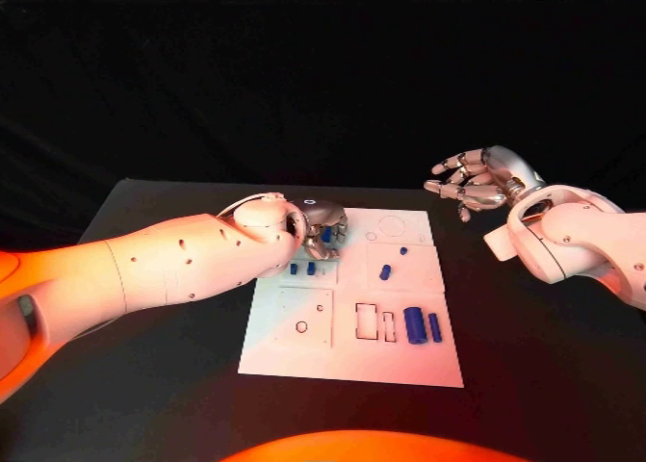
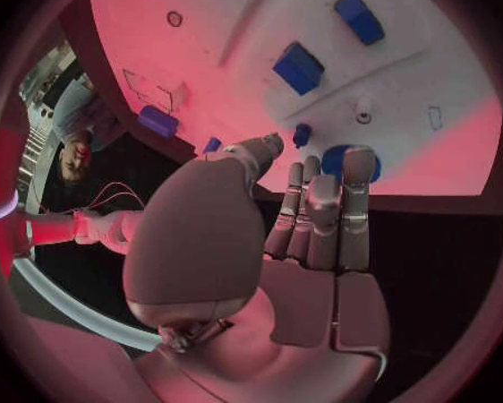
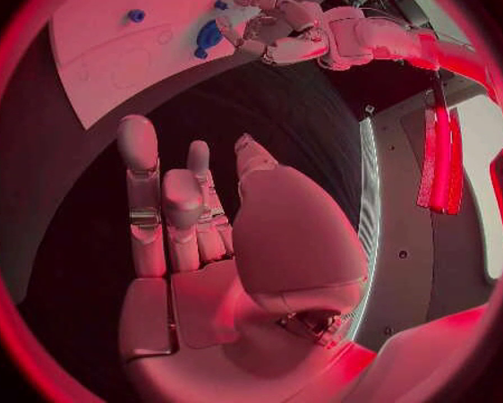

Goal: Assemble the parts on the task board

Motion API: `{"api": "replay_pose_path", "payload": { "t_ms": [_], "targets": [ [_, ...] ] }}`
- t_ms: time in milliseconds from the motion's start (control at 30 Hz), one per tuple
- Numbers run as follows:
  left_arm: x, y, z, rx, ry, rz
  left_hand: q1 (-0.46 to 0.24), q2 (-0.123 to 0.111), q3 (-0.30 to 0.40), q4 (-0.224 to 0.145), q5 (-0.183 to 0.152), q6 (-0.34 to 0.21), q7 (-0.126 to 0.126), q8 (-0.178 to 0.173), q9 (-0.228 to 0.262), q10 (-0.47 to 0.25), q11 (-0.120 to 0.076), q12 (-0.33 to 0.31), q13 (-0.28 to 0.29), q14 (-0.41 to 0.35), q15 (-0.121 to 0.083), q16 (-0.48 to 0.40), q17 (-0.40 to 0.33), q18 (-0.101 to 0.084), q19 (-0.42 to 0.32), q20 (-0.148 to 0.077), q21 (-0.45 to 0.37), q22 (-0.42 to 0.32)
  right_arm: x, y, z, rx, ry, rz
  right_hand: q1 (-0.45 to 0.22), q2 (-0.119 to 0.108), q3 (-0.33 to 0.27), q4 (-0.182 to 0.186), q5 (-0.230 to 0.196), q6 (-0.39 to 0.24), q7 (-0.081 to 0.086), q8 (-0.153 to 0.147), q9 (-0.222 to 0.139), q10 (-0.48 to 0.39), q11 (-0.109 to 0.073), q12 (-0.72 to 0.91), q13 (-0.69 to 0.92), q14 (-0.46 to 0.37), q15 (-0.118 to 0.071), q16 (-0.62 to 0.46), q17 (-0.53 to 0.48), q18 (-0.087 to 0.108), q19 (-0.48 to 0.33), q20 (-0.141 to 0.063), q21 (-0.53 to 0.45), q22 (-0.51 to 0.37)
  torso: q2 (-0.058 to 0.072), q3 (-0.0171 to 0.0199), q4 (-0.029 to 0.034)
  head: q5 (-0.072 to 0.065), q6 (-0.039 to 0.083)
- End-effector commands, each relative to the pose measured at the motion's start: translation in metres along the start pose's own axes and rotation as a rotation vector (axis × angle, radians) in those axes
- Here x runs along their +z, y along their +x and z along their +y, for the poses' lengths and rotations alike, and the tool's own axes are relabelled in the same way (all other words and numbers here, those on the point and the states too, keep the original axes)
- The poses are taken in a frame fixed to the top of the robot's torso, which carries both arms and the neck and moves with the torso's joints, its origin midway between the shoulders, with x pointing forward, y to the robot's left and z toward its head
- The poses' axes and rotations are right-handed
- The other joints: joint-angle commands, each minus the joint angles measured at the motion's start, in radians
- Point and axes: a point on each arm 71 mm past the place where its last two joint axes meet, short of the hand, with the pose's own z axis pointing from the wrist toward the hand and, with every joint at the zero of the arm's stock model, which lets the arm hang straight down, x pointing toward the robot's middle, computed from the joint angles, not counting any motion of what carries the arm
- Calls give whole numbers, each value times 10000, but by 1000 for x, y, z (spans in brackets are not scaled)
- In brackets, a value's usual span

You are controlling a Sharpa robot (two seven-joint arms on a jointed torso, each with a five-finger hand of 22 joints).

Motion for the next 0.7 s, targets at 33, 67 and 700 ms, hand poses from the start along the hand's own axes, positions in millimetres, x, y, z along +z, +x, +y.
{"api": "replay_pose_path", "payload": {
  "t_ms": [33,67,700],
  "targets": [
    [1,3,1,267,-195,417,82,-2,35,-23,-31,127,17,-58,-37,114,19,51,-21,108,8,84,59,-203,123,-3,96,99,0,0,2,-3,-188,-35,11,-70,65,-11,24,34,-1,54,-11,57,37,-54,-29,-30,24,-70,0,124,57,-4,-50,-26,3,-6,7,-22,-12],
    [1,3,1,268,-215,420,78,-4,35,-21,-32,131,19,-60,-41,116,21,50,-24,108,9,86,54,-200,115,-2,91,88,0,0,2,-2,-188,-36,11,-70,65,-11,24,34,-1,54,-11,57,37,-54,-29,-30,24,-70,0,124,57,-4,-50,-26,0,-6,9,-23,-14],
    [2,6,3,107,-179,361,172,58,475,-142,-22,659,2,-207,-275,522,-50,-38,-220,400,-50,486,356,-301,456,-24,617,740,-1,0,2,7,-189,-19,2,-73,78,-9,24,34,3,65,-18,62,42,-131,-103,-25,28,-85,16,121,78,-2,-56,-30,3,-5,-14,-16,-57]
  ]
}}
